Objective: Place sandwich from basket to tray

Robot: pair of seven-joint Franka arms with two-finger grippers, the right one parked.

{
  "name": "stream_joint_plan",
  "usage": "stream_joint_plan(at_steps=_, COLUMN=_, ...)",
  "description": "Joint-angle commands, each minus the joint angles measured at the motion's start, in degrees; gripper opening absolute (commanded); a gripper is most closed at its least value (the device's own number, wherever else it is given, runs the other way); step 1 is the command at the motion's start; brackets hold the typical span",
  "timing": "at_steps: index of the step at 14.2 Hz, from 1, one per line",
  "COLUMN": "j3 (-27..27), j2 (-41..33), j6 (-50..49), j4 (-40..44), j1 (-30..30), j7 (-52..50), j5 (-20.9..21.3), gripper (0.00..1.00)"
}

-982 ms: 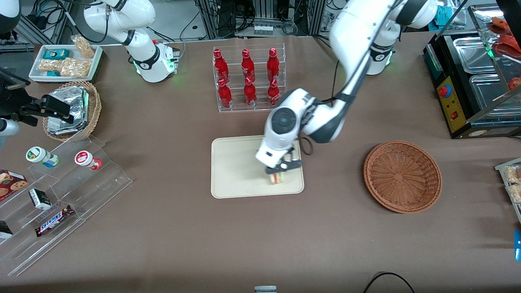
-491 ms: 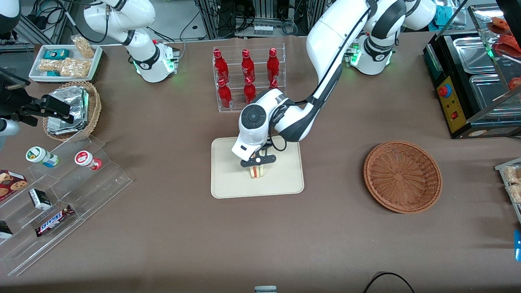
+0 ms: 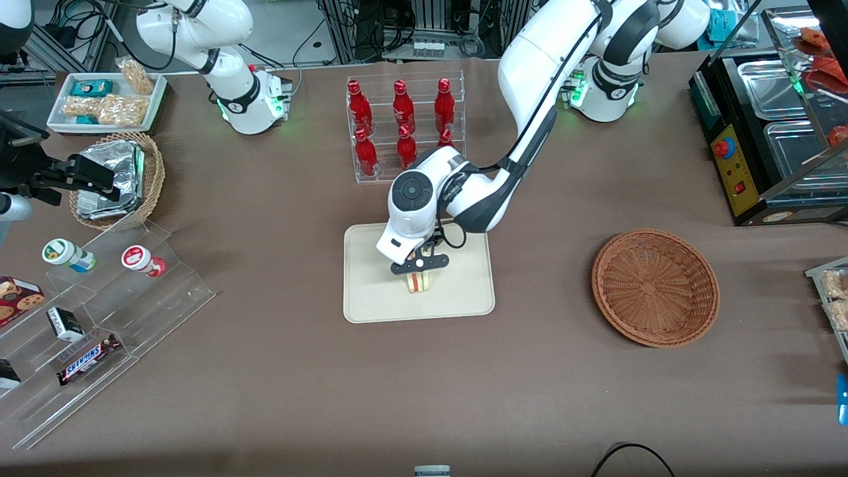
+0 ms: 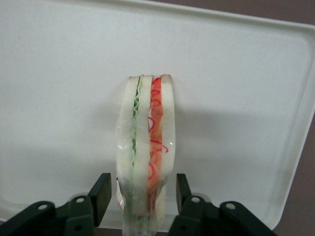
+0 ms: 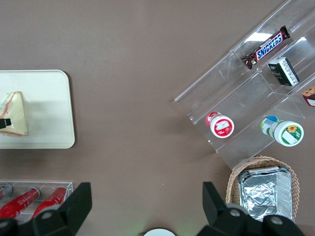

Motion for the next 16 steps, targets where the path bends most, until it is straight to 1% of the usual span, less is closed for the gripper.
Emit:
stream_joint_plan(at_steps=1, j3=0.9, j2=-4.2, j6=-5.9, j4=-0.2, j1=-0.2, j7=-0.5, j5=1.8, gripper=1.00)
stream_joint_plan(at_steps=3, j3=3.4, j2=-7.2, j6=-12.1, j4=-1.0, j1=-0.6, j7=-0.1, j5=5.7, gripper=1.00)
stream_joint_plan(at_steps=4, j3=3.5, j2=-8.4, j6=-14.5, j4=-1.1, j1=0.0, j7=0.3, j5=6.2, gripper=1.00)
stream_joint_plan(at_steps=5, j3=3.5, j2=-9.9, j6=-17.2, j4=-1.3, j1=1.4, j7=-0.9, j5=5.7, gripper=1.00)
stream_joint_plan(at_steps=6, j3=3.5, j2=-11.7, j6=-20.4, j4=-2.6, j1=3.8, j7=0.1, j5=5.7, gripper=1.00)
stream_joint_plan(at_steps=8, j3=3.3, j2=-15.3, j6=-21.3, j4=-6.9, j1=8.1, j7=2.0, j5=5.9, gripper=1.00)
stream_joint_plan(at_steps=9, j3=3.3, j2=-17.4, j6=-21.0, j4=-9.5, j1=9.2, j7=5.8, j5=5.7, gripper=1.00)
stream_joint_plan(at_steps=11, j3=3.3, j2=-21.8, j6=-21.0, j4=-14.7, j1=13.3, j7=13.1, j5=5.6, gripper=1.00)
stream_joint_plan(at_steps=16, j3=3.3, j2=-31.7, j6=-21.4, j4=-24.4, j1=21.6, j7=25.7, j5=5.6, gripper=1.00)
